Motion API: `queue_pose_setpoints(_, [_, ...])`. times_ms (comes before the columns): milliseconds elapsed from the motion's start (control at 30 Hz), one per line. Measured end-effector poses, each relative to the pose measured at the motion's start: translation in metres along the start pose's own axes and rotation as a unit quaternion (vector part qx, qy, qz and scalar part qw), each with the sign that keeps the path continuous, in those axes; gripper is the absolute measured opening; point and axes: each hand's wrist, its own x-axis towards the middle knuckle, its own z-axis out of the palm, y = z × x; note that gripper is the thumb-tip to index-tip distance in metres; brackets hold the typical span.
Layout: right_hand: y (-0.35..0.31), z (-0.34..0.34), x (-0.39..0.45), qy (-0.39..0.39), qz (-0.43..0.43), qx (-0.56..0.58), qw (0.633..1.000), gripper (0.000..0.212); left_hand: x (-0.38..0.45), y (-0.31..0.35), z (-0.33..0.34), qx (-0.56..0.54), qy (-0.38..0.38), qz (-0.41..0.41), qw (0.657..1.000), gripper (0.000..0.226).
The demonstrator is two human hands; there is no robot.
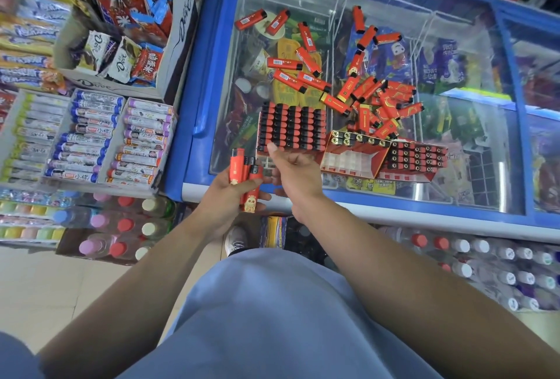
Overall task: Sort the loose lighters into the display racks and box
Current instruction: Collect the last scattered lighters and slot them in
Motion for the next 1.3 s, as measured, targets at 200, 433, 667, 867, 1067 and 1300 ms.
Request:
queue_pose_setpoints(200, [0.007,-0.022,-0.004,-0.127,-0.028,-0.131,0.983,0.031,-0.005,-0.004,0.002,-0.009,-0.015,0.003,1.0,0.031])
queue_pose_setpoints(433, [0.009,-0.045,0.007,0.057,-0.195,-0.132,0.97,0.027,0.001,-0.007,0.006,0.013,0.042,-0.014,0.999,0.031])
queue_pose_setpoints(667, [0.016,-0.051,0.016,0.053,-0.317,-0.357,0.877,0.01,0.002,-0.004,0.006,0.009,0.054,-0.017,0.998,0.018])
queue_pose_setpoints(867, [0.009,-0.053,0.025,0.072,-0.369,-0.451,0.809,0.023,-0.004,0.0,0.009,0.005,0.016,-0.009,1.0,0.021])
queue_pose_setpoints(1067, [-0.002,-0.052,0.032,0.107,-0.368,-0.471,0.795,0.022,-0.008,0.002,0.013,0.018,-0.019,0.0,1.0,0.028])
queue_pose_setpoints(1300, [0.006,-0.053,0.015,0.071,-0.333,-0.347,0.874,0.02,-0.005,0.001,0.016,0.044,0.012,0.01,0.999,0.031])
